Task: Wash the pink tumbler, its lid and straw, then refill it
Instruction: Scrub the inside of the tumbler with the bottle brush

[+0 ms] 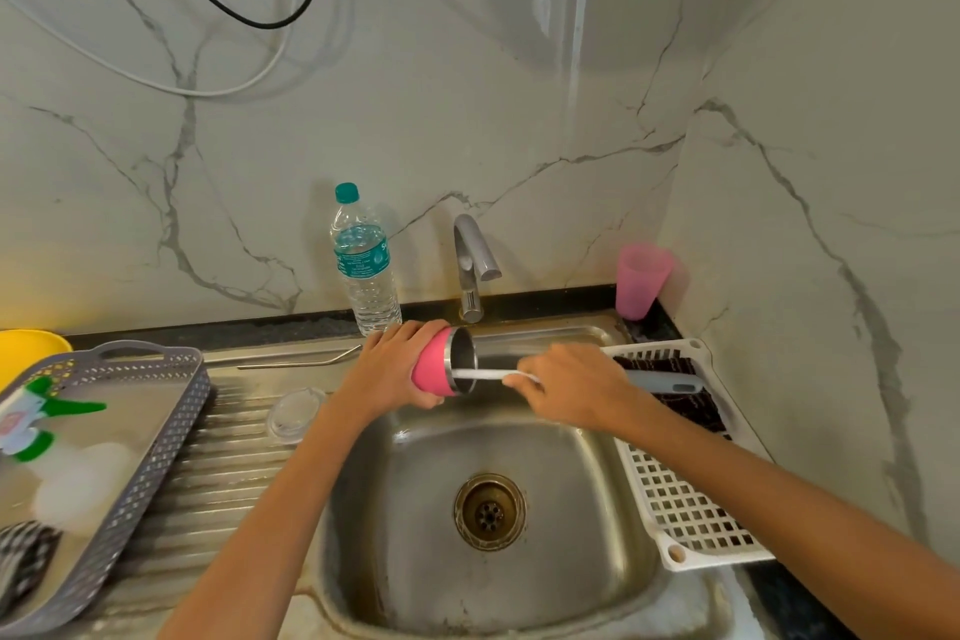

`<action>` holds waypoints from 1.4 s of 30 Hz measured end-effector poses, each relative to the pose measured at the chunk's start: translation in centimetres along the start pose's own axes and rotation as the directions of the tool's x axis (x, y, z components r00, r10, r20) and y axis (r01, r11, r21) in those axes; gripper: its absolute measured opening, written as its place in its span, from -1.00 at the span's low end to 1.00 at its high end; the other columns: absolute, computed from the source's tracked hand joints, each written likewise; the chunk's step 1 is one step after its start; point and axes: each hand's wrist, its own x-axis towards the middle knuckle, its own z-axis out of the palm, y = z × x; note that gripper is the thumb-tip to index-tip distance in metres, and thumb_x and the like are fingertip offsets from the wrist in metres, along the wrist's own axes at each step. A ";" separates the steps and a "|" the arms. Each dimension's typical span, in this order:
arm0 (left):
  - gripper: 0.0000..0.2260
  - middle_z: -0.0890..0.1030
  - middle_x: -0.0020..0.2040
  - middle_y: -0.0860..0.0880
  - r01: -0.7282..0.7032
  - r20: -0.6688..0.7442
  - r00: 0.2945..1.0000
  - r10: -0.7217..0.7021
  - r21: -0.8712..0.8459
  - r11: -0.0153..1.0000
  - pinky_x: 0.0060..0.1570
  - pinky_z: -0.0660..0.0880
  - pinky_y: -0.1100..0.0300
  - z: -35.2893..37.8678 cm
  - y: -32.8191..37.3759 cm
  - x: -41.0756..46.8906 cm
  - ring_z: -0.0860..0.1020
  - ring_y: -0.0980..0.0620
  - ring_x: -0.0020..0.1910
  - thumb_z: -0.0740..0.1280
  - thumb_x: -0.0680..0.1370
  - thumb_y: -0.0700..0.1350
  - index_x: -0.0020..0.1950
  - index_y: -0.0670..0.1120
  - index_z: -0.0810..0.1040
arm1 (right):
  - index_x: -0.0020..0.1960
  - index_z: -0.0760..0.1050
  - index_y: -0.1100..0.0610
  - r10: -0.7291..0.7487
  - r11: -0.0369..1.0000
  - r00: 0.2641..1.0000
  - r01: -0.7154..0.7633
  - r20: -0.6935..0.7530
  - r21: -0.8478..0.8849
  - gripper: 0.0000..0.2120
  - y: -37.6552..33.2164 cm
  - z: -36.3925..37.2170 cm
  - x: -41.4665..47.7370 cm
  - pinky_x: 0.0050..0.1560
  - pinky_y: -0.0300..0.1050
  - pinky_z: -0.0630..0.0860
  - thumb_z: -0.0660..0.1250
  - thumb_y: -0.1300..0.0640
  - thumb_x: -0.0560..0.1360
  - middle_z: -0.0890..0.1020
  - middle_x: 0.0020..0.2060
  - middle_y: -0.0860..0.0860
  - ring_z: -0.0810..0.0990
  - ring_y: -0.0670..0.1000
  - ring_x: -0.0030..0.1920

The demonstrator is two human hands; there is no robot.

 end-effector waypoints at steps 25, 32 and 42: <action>-0.14 0.42 0.36 0.03 -0.043 -0.035 0.998 0.044 0.039 0.998 0.37 0.28 -0.02 1.2 -0.3 -1.1 0.39 -0.02 0.33 0.54 0.27 0.16 0.49 0.08 0.25 | -0.08 0.52 0.02 0.056 0.995 0.998 -0.056 0.004 -0.078 -0.58 2.6 -0.5 -0.8 -0.30 -0.21 0.44 -0.03 -0.14 0.64 0.43 -0.45 -0.09 0.41 -0.11 -0.45; -0.13 0.43 0.35 0.00 -0.020 -0.076 0.997 0.021 0.018 1.000 0.35 0.32 -0.04 0.8 -0.3 -0.7 0.41 -0.05 0.32 0.57 0.25 0.14 0.47 0.05 0.27 | -0.10 0.45 0.00 -0.047 0.995 0.999 0.047 -0.004 -0.090 -0.64 0.3 -0.5 -2.2 -0.30 -0.18 0.35 -0.03 -0.13 0.65 0.50 -0.38 -0.06 0.42 -0.09 -0.41; -0.14 0.46 0.34 -0.01 -0.029 -0.119 0.992 0.035 0.049 0.998 0.35 0.31 -0.04 0.5 -0.6 -1.0 0.43 -0.06 0.32 0.58 0.24 0.14 0.46 0.05 0.29 | -0.13 0.45 -0.02 0.019 0.999 1.000 -0.019 0.003 -0.036 -0.64 0.5 0.6 -3.3 -0.47 -0.23 0.20 -0.02 -0.15 0.64 0.39 -0.46 -0.10 0.34 -0.15 -0.49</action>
